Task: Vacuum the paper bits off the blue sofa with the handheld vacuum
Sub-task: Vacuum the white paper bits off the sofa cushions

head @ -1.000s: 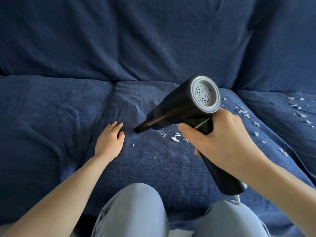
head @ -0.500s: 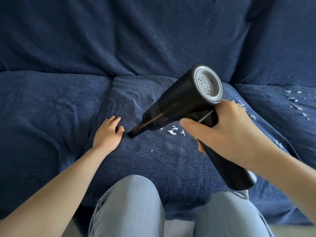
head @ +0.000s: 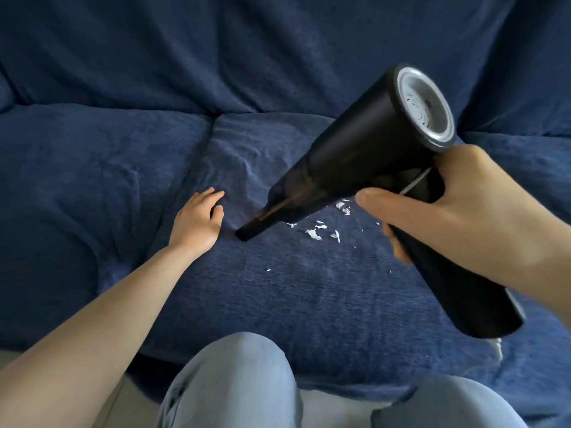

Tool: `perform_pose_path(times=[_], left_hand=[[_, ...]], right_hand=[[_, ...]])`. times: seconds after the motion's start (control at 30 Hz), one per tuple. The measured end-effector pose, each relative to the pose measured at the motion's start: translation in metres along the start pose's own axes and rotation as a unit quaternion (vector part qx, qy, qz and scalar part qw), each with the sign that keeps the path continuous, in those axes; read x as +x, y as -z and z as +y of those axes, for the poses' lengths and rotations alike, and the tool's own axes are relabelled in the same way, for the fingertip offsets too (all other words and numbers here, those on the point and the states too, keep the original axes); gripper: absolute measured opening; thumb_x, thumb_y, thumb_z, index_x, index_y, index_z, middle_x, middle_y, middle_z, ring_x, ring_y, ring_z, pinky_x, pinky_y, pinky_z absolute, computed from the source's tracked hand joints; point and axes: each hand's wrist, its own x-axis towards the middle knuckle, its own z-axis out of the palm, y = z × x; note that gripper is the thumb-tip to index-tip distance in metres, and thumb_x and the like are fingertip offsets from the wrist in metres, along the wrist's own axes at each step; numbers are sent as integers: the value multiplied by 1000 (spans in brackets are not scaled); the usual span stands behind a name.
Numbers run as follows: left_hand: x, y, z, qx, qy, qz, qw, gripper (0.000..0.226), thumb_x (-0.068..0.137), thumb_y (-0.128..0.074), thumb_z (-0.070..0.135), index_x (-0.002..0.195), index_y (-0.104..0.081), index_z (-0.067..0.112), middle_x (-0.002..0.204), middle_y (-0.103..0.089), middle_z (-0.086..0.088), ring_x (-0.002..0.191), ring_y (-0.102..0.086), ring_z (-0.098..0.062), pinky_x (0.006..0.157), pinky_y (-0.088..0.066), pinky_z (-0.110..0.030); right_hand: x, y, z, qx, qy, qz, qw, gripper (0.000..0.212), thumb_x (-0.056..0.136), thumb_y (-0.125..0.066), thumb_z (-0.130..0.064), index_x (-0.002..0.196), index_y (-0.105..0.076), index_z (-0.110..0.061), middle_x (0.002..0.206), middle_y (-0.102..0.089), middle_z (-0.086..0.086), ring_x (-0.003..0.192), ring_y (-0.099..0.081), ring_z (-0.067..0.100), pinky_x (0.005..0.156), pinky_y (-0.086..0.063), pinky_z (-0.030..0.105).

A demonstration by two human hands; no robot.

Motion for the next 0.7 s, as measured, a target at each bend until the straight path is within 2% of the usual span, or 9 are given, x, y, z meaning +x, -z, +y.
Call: perform_pose_path(times=[0.1, 0.3, 0.43, 0.57, 0.7], left_hand=[[-3, -1, 3, 6, 4, 7, 1000, 43, 102, -33, 29, 144, -42, 25, 155, -30, 3, 146, -19, -18, 118, -20, -39], [-19, -7, 17, 46, 9, 16, 999, 45, 100, -37, 32, 144, -42, 22, 155, -32, -2, 145, -21, -27, 116, -23, -47], [-37, -15, 33, 101, -9, 10, 995, 47, 99, -36, 36, 145, -39, 25, 156, -29, 0, 145, -19, -29, 116, -18, -51], [-55, -25, 48, 134, -12, -3, 991, 47, 100, -32, 37, 146, -36, 30, 158, -24, 7, 147, -12, -27, 118, -10, -49], [-59, -27, 58, 142, -14, -18, 990, 47, 102, -30, 35, 148, -32, 29, 159, -20, 9, 147, -9, -27, 119, -8, -50]], right_hand=[[-11, 10, 2, -13, 2, -8, 1000, 28, 73, -65, -40, 61, -60, -15, 48, -67, 4, 41, -62, 8, 55, -48, 24], [-34, 30, 7, -29, 3, -16, 999, 29, 72, -64, -41, 60, -60, -15, 48, -67, 4, 46, -65, 8, 59, -47, 24], [-56, 40, 15, -39, 7, -12, 999, 27, 71, -63, -43, 61, -59, -17, 48, -67, 3, 43, -64, 8, 58, -47, 24], [-76, 48, 23, -48, 4, -2, 999, 30, 70, -63, -44, 60, -59, -16, 48, -67, 3, 43, -63, 7, 58, -45, 24], [-81, 54, 35, -59, -4, 43, 997, 33, 71, -61, -46, 59, -59, -16, 48, -67, -1, 50, -63, 3, 65, -44, 25]])
